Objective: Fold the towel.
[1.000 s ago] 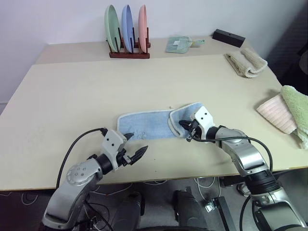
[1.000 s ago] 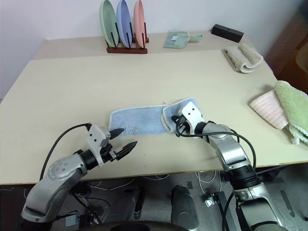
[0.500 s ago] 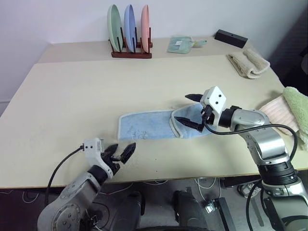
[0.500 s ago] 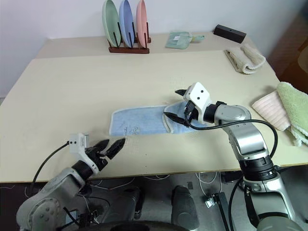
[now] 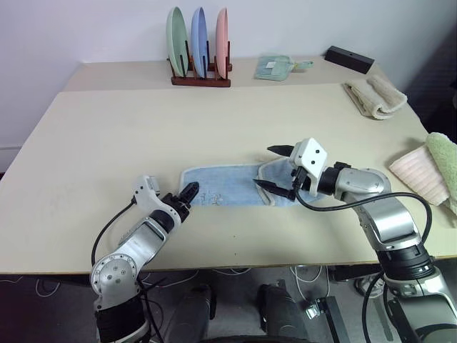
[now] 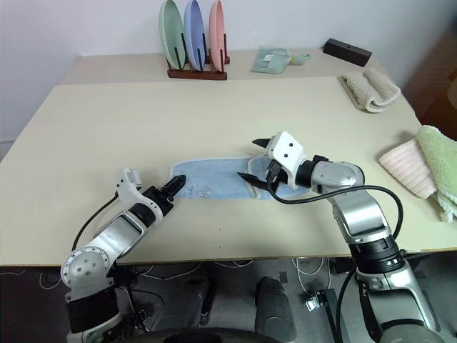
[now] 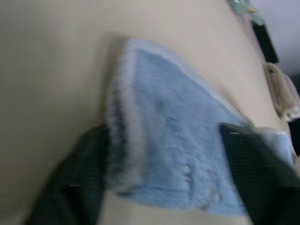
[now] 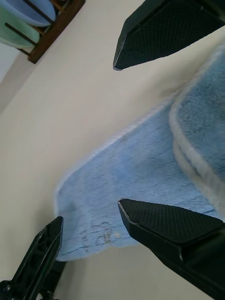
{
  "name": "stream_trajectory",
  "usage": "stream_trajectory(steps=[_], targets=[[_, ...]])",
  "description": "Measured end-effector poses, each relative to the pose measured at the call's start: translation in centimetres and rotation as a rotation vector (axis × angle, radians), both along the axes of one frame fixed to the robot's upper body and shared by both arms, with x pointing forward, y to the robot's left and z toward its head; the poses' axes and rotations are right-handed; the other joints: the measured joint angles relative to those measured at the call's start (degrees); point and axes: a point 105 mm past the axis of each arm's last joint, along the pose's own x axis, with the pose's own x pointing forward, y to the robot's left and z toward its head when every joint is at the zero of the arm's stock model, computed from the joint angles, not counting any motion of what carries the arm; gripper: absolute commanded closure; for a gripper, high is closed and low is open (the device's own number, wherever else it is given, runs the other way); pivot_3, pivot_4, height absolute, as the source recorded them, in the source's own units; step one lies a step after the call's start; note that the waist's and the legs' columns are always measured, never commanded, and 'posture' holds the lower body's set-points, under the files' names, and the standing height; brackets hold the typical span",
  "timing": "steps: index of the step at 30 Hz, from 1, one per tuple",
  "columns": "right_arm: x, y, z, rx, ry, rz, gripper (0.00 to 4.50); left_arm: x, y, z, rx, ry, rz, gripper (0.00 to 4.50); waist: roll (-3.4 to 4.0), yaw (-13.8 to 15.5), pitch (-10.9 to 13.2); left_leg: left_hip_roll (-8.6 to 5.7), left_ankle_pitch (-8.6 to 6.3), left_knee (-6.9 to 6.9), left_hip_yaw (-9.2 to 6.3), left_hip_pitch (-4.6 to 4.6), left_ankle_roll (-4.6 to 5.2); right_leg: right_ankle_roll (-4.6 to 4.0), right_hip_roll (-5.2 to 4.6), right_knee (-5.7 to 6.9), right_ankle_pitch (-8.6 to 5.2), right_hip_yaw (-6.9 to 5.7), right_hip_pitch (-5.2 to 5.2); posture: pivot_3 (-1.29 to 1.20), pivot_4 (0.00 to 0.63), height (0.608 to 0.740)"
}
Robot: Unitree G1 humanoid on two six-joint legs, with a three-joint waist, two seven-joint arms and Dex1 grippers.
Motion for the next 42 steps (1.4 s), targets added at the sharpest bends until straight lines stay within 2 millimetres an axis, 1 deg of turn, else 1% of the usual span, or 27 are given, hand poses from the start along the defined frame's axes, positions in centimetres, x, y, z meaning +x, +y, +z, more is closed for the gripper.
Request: stream_trajectory(steps=[3,5,7,10,14,15,17,19,20,22,24,25,27,28,29,31,32,35,38,41,42], targets=[[-0.3,0.2,0.1,-0.004,-0.014,0.002,0.00,0.1,-0.1,-0.4,-0.029,0.024,0.006,4.40,-0.03,0.0,0.0,-0.01,0.00,0.00,-0.01,-0.02,0.00,0.00,-0.01,-0.01,0.00,0.00,-0.01,0.00,0.150,0.737],[-0.4,0.3,0.3,-0.004,-0.025,0.005,0.00,0.3,0.1,0.1,-0.052,0.000,0.020,4.46,-0.04,0.0,0.0,0.00,0.00,0.00,-0.02,-0.02,-0.01,0.00,0.00,-0.01,0.00,0.00,-0.02,0.00,0.150,0.737],[-0.5,0.4,0.5,-0.003,-0.033,0.008,0.00,0.7,1.1,1.2,-0.050,-0.057,0.045,4.46,-0.05,-0.1,0.0,0.00,0.00,-0.02,-0.01,-0.02,-0.01,-0.01,0.00,-0.01,0.00,0.00,-0.04,0.00,0.150,0.737],[-0.5,0.4,0.5,-0.003,-0.034,0.005,0.00,1.1,4.5,3.2,0.003,-0.152,0.116,4.46,-0.04,-0.3,0.0,0.02,0.00,-0.08,0.02,-0.01,-0.02,-0.02,0.01,0.00,0.00,0.01,-0.10,0.00,0.150,0.737],[-0.5,0.1,0.4,-0.006,-0.033,-0.002,0.00,0.6,11.2,6.7,0.142,-0.266,0.250,4.46,-0.06,-0.4,0.0,0.03,0.01,-0.11,0.01,-0.05,-0.03,-0.02,0.01,0.01,0.00,0.03,-0.19,0.00,0.150,0.737],[-0.4,0.0,0.4,-0.007,-0.032,-0.004,0.00,0.4,12.2,7.6,0.181,-0.292,0.260,4.46,-0.06,-0.3,0.0,0.02,0.01,-0.10,0.02,-0.06,-0.03,-0.02,0.01,0.00,0.00,0.03,-0.19,0.00,0.150,0.737],[-0.3,-0.2,0.3,-0.009,-0.028,-0.007,0.00,0.3,12.9,8.9,0.236,-0.331,0.246,4.46,-0.07,0.1,0.0,-0.04,0.01,-0.07,-0.01,-0.06,-0.04,-0.02,-0.01,-0.02,0.00,0.02,-0.11,0.00,0.150,0.737],[-0.3,-0.3,0.2,-0.014,-0.028,-0.010,0.00,0.4,12.3,9.5,0.272,-0.357,0.187,4.46,-0.11,0.1,0.1,-0.06,0.01,-0.04,-0.05,-0.06,-0.04,-0.02,-0.01,-0.03,0.00,0.02,-0.07,0.00,0.150,0.737],[-0.3,-0.3,0.2,-0.015,-0.033,-0.009,0.00,0.6,11.4,9.9,0.289,-0.378,0.130,4.46,-0.12,0.1,0.1,-0.07,0.01,-0.03,-0.05,-0.06,-0.04,-0.02,-0.01,-0.03,0.00,0.02,-0.06,0.00,0.150,0.737],[-0.2,-0.3,0.2,-0.016,-0.037,-0.009,0.00,0.9,8.8,10.5,0.340,-0.419,-0.009,4.46,-0.14,0.0,0.1,-0.07,0.02,-0.05,-0.06,-0.06,-0.05,-0.02,-0.01,-0.03,0.00,0.01,-0.06,0.00,0.150,0.737],[-0.2,-0.4,0.0,-0.019,-0.036,-0.013,0.00,0.9,5.6,10.7,0.403,-0.458,-0.159,4.46,-0.14,-0.2,0.1,-0.07,0.02,-0.09,-0.04,-0.05,-0.05,-0.01,-0.01,-0.04,0.00,0.02,-0.08,0.00,0.150,0.737],[-0.2,-0.5,-0.2,-0.022,-0.034,-0.017,0.00,0.7,3.6,10.5,0.433,-0.476,-0.247,4.46,-0.14,-0.2,0.1,-0.07,0.02,-0.11,-0.03,-0.05,-0.05,-0.01,-0.01,-0.04,0.00,0.03,-0.09,0.00,0.150,0.737],[-0.2,-0.6,-0.4,-0.027,-0.030,-0.025,0.00,0.4,0.2,9.3,0.465,-0.471,-0.394,4.46,-0.13,-0.3,0.1,-0.06,0.02,-0.13,-0.01,-0.05,-0.05,-0.01,-0.01,-0.03,0.01,0.03,-0.12,0.00,0.150,0.737],[-0.2,-0.6,-0.5,-0.027,-0.030,-0.026,0.00,0.3,-0.9,8.7,0.464,-0.460,-0.435,4.46,-0.13,-0.4,0.1,-0.06,0.02,-0.13,-0.01,-0.05,-0.05,0.00,-0.01,-0.02,0.01,0.04,-0.14,0.00,0.150,0.737],[-0.2,-0.7,-0.6,-0.028,-0.029,-0.032,0.00,0.3,-2.2,7.6,0.466,-0.432,-0.480,4.46,-0.13,-0.4,0.1,-0.06,0.02,-0.13,-0.01,-0.05,-0.05,0.00,-0.01,-0.01,0.01,0.05,-0.14,0.00,0.150,0.737],[-0.2,-0.7,-0.8,-0.033,-0.030,-0.040,0.00,0.3,-3.9,5.5,0.463,-0.373,-0.538,4.46,-0.15,-0.6,0.1,-0.05,0.02,-0.14,-0.01,-0.06,-0.05,0.00,0.00,0.00,0.01,0.04,-0.16,0.00,0.150,0.737],[-0.1,-0.8,-0.8,-0.033,-0.031,-0.045,0.00,0.4,-4.2,5.0,0.460,-0.351,-0.543,4.46,-0.14,-0.6,0.1,-0.04,0.02,-0.14,-0.01,-0.06,-0.05,0.01,0.00,0.00,0.01,0.04,-0.18,0.00,0.150,0.737],[-0.2,-0.9,-0.8,-0.035,-0.028,-0.056,0.00,1.6,-5.1,4.0,0.453,-0.310,-0.511,4.46,-0.14,-0.3,0.1,-0.05,0.02,-0.11,-0.03,-0.07,-0.05,0.01,0.00,0.02,0.02,0.03,-0.17,0.00,0.150,0.737],[-0.3,-0.7,-0.6,-0.035,-0.037,-0.058,0.00,1.7,-5.7,3.3,0.462,-0.293,-0.521,4.46,-0.15,-0.3,0.1,-0.06,0.02,-0.12,-0.03,-0.08,-0.05,0.02,0.00,0.00,0.02,0.05,-0.17,0.00,0.150,0.737],[-0.3,-0.7,-0.5,-0.038,-0.040,-0.063,0.00,1.4,-6.1,3.3,0.447,-0.298,-0.545,3.59,-0.15,-0.2,0.1,-0.05,0.02,-0.11,-0.03,-0.08,-0.05,0.02,0.00,0.00,0.02,0.04,-0.18,0.00,0.150,0.737],[-0.3,-0.7,-0.5,-0.038,-0.038,-0.067,0.00,1.3,-6.1,3.3,0.441,-0.299,-0.553,3.19,-0.15,-0.2,0.1,-0.05,0.02,-0.11,-0.03,-0.08,-0.05,0.02,0.00,0.00,0.02,0.04,-0.17,0.00,0.150,0.737]])
